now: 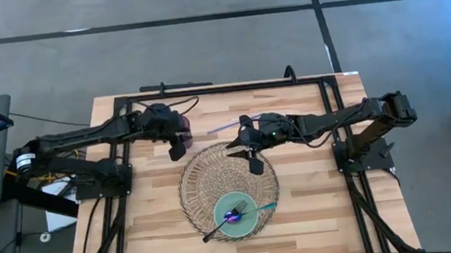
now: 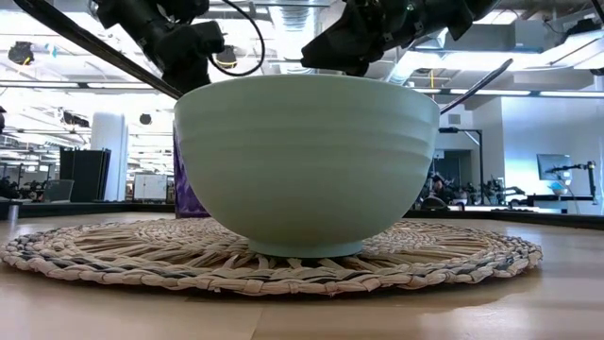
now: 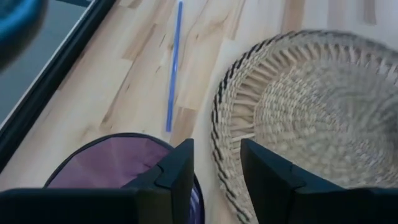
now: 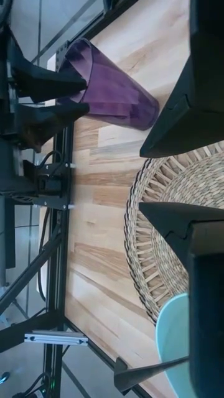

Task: Pick & Place Utensil
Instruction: Put the violet cup to the top left of the table mat

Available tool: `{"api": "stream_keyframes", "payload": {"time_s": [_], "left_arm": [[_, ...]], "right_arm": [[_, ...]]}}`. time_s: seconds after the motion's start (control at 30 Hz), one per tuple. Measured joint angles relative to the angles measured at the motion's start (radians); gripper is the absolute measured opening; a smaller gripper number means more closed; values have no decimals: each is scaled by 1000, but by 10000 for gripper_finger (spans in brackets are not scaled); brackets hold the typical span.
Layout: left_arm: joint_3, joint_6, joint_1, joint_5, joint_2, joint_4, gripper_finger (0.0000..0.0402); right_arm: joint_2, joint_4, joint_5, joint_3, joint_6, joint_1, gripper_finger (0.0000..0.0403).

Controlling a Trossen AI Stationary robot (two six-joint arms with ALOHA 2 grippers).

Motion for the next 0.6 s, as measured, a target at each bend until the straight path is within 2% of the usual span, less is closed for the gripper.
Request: {"api": "stream_keyframes", "payload": {"time_s": [0.33,0.6], "left_arm": [[-2,-35,0,0,-22,-76,127],[-86,-56,0,0,-20,-83,119]], "right_arm": [[0,-5,0,0,0,0,119],[0,-7,0,0,0,0,119]]}}
